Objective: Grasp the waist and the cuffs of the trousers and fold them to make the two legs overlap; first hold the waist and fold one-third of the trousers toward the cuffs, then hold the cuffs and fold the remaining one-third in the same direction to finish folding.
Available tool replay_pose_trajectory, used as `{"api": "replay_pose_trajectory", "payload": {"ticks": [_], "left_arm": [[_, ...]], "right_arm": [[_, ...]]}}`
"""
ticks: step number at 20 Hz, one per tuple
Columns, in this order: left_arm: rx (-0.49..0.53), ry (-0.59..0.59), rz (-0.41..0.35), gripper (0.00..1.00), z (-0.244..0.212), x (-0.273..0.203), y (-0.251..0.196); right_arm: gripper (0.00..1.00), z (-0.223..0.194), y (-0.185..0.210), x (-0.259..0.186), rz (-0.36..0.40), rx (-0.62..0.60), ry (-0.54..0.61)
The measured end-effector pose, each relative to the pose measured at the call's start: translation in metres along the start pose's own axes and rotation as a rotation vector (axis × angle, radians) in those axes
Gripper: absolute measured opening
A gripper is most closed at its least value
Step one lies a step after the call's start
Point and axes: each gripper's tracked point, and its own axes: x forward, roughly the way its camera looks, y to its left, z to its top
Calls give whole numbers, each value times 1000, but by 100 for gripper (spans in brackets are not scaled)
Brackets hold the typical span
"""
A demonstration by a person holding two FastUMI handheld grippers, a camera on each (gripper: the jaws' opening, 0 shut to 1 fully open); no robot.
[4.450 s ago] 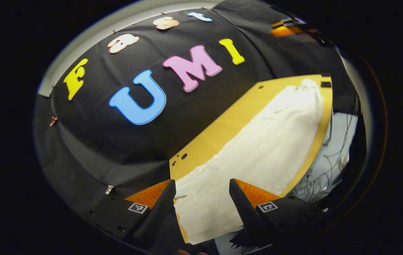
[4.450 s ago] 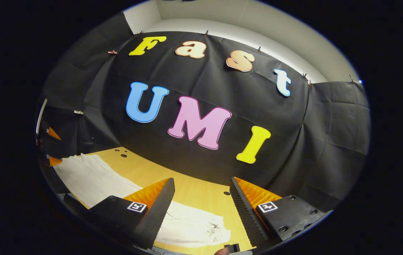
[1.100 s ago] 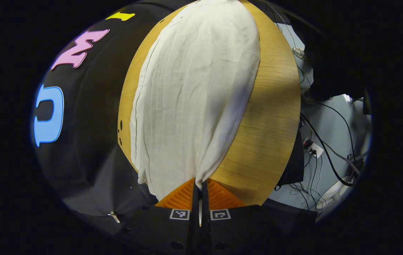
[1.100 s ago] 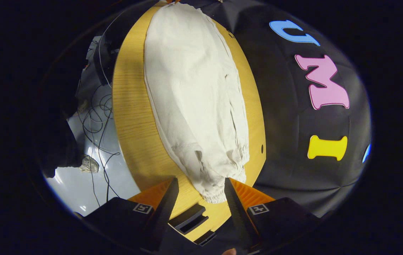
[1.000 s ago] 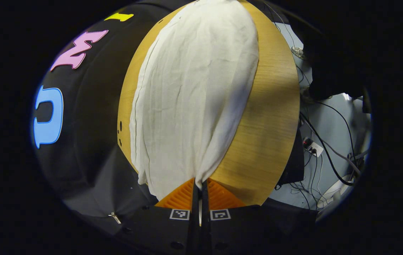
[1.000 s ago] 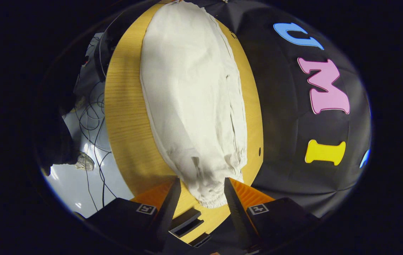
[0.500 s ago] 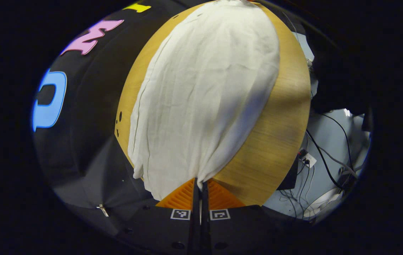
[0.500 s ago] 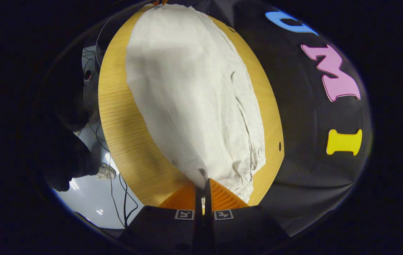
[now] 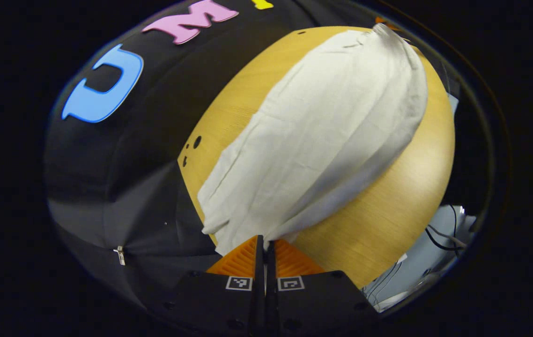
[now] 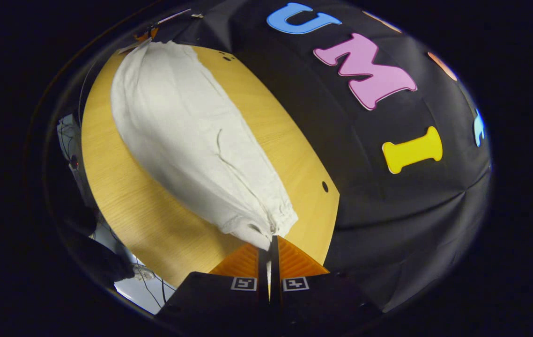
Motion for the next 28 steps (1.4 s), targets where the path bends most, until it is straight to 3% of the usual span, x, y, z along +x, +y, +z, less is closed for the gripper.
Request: {"api": "replay_pose_trajectory", "payload": {"ticks": [2,3,4,5,6,7,8,10,14,16,17,24,26,27,28], "left_arm": [[-35,-21,44,6,18,7,31],[-52,-28,57,5,28,12,44],[-59,-32,71,5,34,19,56],[-52,-30,80,5,40,26,65],[-39,-30,89,5,47,35,74],[-27,-27,93,5,52,44,81],[-20,-24,93,5,55,54,85],[-12,-16,90,5,59,71,92],[14,30,51,5,61,113,93],[44,45,40,5,64,131,94],[64,54,33,5,66,141,94],[146,109,-29,6,63,182,83],[143,131,-51,7,55,187,77],[146,131,-58,10,53,188,76],[156,130,-49,11,53,186,76]], "right_arm": [[5,11,-19,13,-31,21,-3],[10,17,-26,20,-43,33,-4],[5,22,-35,29,-52,45,-4],[10,26,-40,37,-53,52,-3],[6,31,-44,47,-57,56,-2],[10,36,-48,56,-60,56,-1],[5,42,-51,65,-63,56,2],[10,51,-54,85,-61,61,7],[5,53,-53,123,-38,45,45],[10,48,-49,138,-18,31,73],[5,44,-47,145,-9,26,88],[6,16,-18,187,34,5,201],[10,6,-13,194,31,-4,244],[22,3,-12,194,31,-5,258],[26,2,-12,195,29,0,261]]}}
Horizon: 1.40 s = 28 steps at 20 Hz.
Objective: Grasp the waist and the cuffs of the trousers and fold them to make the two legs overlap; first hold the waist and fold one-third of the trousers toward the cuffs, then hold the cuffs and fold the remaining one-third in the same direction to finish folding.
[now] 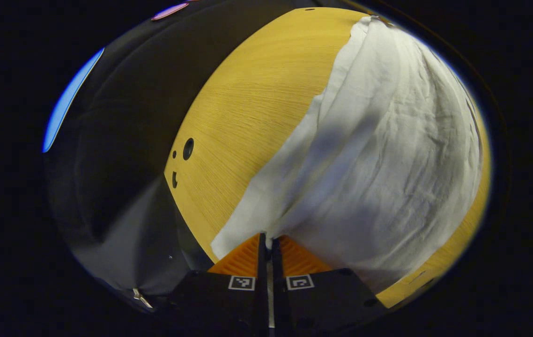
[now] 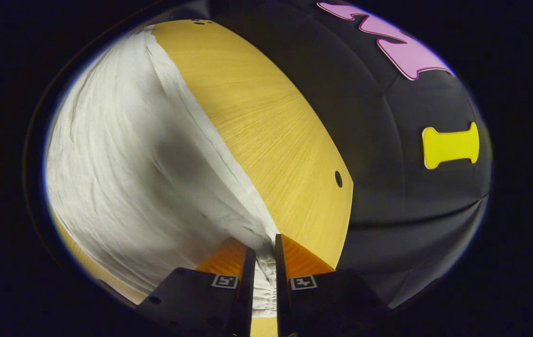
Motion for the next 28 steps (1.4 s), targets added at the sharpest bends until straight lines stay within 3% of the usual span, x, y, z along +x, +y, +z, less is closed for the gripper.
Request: {"api": "replay_pose_trajectory", "payload": {"ticks": [2,3,4,5,6,9,13,15,18,22,24,28], "left_arm": [[48,-16,49,22,2,0,8],[78,-26,75,40,2,-1,13],[100,-29,95,48,1,-3,18],[112,-24,103,73,-1,-5,21],[120,-13,114,76,-4,-6,25],[140,45,122,99,-29,-11,31],[91,90,124,99,-61,-23,36],[47,88,126,98,-74,-27,35],[10,106,131,99,-97,-44,34],[-39,178,141,98,-143,-53,34],[-102,198,151,98,-159,-61,31],[-286,111,155,96,-146,-88,12]], "right_arm": [[45,-1,-6,-1,-14,4,-1],[54,-4,-12,-1,-28,8,3],[65,-7,-17,-1,-29,29,11],[76,-15,-19,-2,-26,55,29],[76,-24,-25,-5,-31,78,44],[79,-39,-44,-11,-57,138,64],[79,-73,-68,-37,-124,167,103],[79,-83,-76,-51,-141,263,91],[79,-85,-70,-72,-125,502,54],[81,-79,-29,-89,-26,873,14],[83,-72,1,-89,57,1066,23],[83,-63,22,-84,116,1426,20]]}}
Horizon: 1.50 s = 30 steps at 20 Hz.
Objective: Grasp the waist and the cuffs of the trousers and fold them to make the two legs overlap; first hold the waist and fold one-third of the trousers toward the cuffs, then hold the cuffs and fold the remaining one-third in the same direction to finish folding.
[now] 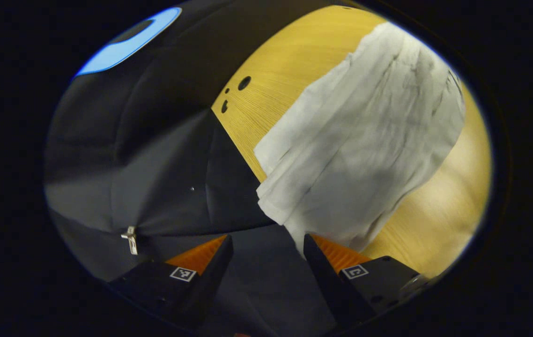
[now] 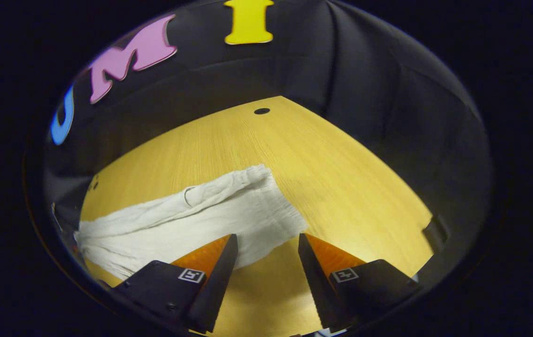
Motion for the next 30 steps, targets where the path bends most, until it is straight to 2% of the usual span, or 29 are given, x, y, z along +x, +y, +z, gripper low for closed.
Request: {"api": "replay_pose_trajectory", "payload": {"ticks": [6,11,14,16,17,18,19,21,24,25,26,27,28,30], "left_arm": [[-307,-123,-83,96,32,-33,-44],[-546,-156,-169,96,47,-45,-73],[-733,-158,-234,96,53,-55,-91],[-866,-162,-312,97,57,-61,-106],[-949,-155,-354,97,60,-66,-115],[-1046,-143,-392,97,61,-70,-121],[-1150,-127,-436,99,62,-74,-128],[-1363,-95,-517,96,65,-76,-141],[-1631,-71,-573,96,65,-72,-143],[-1689,-78,-573,92,64,-70,-139],[-1745,-88,-573,96,64,-68,-133],[-1780,-103,-570,92,66,-64,-128],[-1804,-112,-562,96,66,-59,-124],[-1831,-134,-540,96,70,-51,-114]], "right_arm": [[83,0,-3,14,6,324,-8],[83,9,-5,32,-5,428,-36],[82,7,-10,40,-26,444,-21],[47,-4,-13,41,-14,464,6],[26,-1,-12,43,-8,502,-11],[20,3,-9,42,10,533,-34],[17,6,-8,39,35,547,-64],[17,5,-11,37,51,538,-80],[17,7,-8,39,69,541,-79],[16,7,-8,38,71,532,-80],[17,8,-8,39,74,521,-79],[17,8,-8,37,75,511,-79],[17,8,-9,37,79,505,-78],[16,8,-8,37,88,500,-77]]}}
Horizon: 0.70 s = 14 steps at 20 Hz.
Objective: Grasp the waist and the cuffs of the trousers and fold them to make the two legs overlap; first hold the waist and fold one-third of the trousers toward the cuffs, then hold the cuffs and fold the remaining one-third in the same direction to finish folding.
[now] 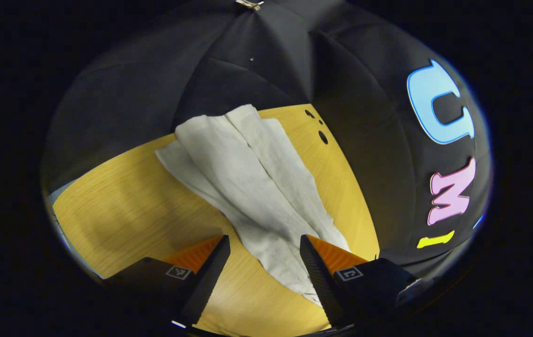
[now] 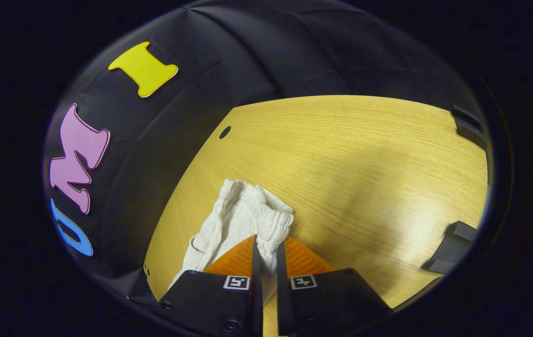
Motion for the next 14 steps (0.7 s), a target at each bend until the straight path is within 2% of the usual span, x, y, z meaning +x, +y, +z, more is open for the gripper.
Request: {"api": "replay_pose_trajectory", "payload": {"ticks": [3,4,8,10,13,14], "left_arm": [[-27,-32,-6,95,17,18,-8],[-35,-41,-17,92,21,25,-13],[-5,-48,-47,94,28,50,-31],[24,-43,-6,88,29,70,-31],[6,-44,15,17,27,76,-31],[-3,-40,11,12,25,78,-31]], "right_arm": [[17,1,2,-1,26,-5,-5],[17,1,2,-1,33,-10,-3],[17,1,2,-3,71,-43,3],[17,4,2,-5,90,-51,0],[17,11,5,-12,112,-40,-23],[17,13,6,-15,123,-36,-32]]}}
